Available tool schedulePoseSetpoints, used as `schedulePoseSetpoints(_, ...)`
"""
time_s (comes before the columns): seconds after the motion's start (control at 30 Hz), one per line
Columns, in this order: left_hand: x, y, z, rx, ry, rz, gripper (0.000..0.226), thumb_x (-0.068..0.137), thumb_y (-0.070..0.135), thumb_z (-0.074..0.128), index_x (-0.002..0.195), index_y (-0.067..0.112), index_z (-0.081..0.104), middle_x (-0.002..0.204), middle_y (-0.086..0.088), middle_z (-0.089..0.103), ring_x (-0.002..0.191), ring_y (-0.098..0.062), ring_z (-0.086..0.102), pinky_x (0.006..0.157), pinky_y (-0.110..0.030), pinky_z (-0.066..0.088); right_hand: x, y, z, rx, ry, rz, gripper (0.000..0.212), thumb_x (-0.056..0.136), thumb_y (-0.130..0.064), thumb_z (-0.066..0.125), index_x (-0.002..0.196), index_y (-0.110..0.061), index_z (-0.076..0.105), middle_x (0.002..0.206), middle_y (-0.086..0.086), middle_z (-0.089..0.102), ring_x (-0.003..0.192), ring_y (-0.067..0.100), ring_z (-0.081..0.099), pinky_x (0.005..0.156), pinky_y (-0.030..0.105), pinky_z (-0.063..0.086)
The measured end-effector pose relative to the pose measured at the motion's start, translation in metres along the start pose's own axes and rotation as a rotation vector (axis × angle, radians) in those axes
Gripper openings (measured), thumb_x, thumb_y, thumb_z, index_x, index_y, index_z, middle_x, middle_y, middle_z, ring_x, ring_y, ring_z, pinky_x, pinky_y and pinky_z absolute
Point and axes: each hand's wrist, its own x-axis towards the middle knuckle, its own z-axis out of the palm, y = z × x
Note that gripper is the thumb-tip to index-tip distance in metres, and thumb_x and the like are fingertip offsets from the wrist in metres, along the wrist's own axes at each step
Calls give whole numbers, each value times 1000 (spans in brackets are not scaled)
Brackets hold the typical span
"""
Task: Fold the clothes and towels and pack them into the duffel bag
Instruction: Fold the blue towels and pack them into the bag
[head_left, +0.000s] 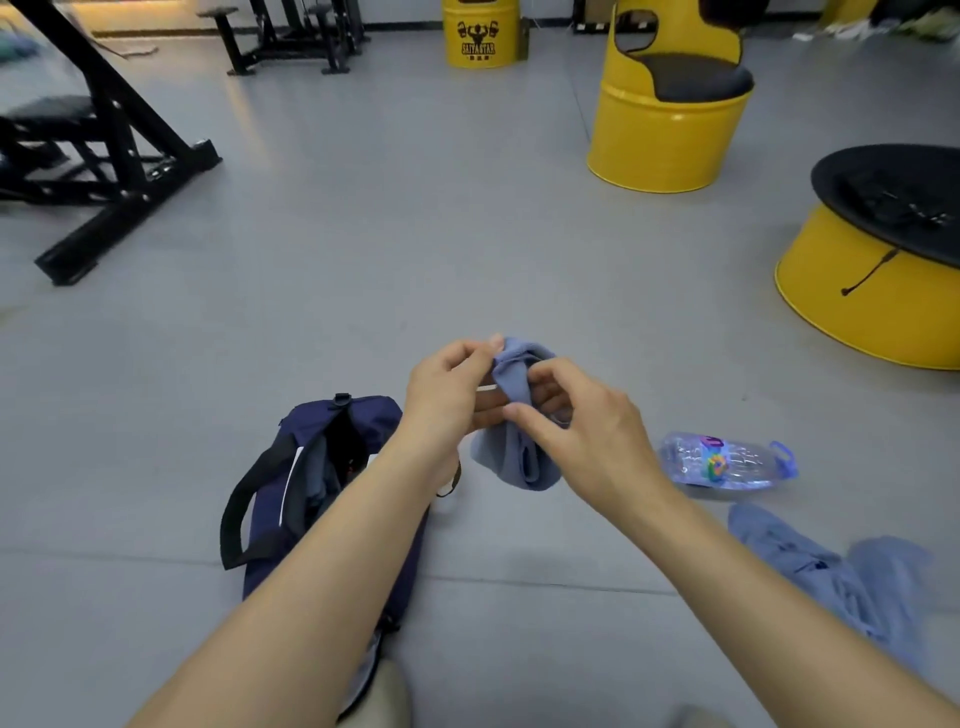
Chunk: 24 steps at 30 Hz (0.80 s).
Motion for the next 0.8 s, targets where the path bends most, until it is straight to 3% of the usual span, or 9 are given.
schedulePoseSetpoints(0.1, 2, -1, -1, -28, 25, -2, 28, 101, 29, 60, 108, 2, 65, 100, -15, 76, 87, -29, 76, 65, -29, 59, 2, 2, 0, 8, -25, 15, 19, 87, -40, 72, 103, -33, 64, 90, -21, 70, 86, -2, 65, 77, 16, 49)
schedulePoseSetpoints(0.2, 3, -3, -2, 12, 66, 16, 24, 102, 30, 59, 104, 7, 65, 95, -11, 76, 79, -22, 75, 63, -26, 58, 6, 7, -2, 10, 6, 50, 5, 92, -33, 66, 95, -30, 68, 82, -16, 71, 79, 5, 66, 76, 31, 53)
schedulePoseSetpoints(0.27, 2, -5, -2, 73, 73, 56, 20, 101, 29, 59, 103, 11, 66, 92, -7, 76, 75, -18, 73, 64, -27, 58, 9, 12, -4, 65, 21, 103, 10, 93, -32, 64, 90, -27, 71, 77, -13, 71, 76, 9, 66, 73, 35, 53)
schedulePoseSetpoints(0.37, 1, -10, -3, 311, 24, 186, 13, 100, 30, 60, 112, 25, 64, 92, 1, 77, 79, -14, 74, 71, -31, 59, 11, 18, -6, 151, 30, 156, 14, 94, -31, 62, 83, -30, 71, 74, -12, 71, 74, 11, 65, 69, 35, 53)
schedulePoseSetpoints(0.47, 0, -18, -3, 694, -71, 361, 29, 96, 32, 59, 122, 47, 59, 96, 16, 73, 87, -10, 71, 77, -42, 58, 11, 23, -7, 144, 13, 151, 25, 96, -31, 58, 74, -24, 67, 60, -10, 59, 60, 12, 51, 60, 33, 42)
schedulePoseSetpoints(0.6, -4, -23, 1, 763, -80, 394, 29, 96, 33, 60, 122, 46, 63, 91, 19, 71, 84, -10, 68, 85, -44, 55, 11, 26, -7, 144, -9, 135, 23, 98, -33, 55, 84, -28, 72, 69, -8, 66, 69, 14, 59, 66, 36, 47)
schedulePoseSetpoints(0.7, 1, -24, 0, 791, -30, 395, 18, 96, 41, 60, 112, 45, 65, 87, 16, 69, 74, -9, 65, 79, -41, 54, 11, 28, -8, 153, -14, 131, 20, 99, -33, 54, 96, -32, 74, 81, -8, 72, 81, 15, 65, 75, 41, 54)
schedulePoseSetpoints(0.8, 6, -26, -2, 827, -11, 411, 17, 95, 47, 61, 111, 44, 65, 89, 15, 65, 56, -4, 51, 66, -33, 44, 12, 31, -12, 182, -65, 102, 21, 100, -29, 51, 93, -31, 71, 79, -3, 68, 78, 23, 61, 76, 50, 53)
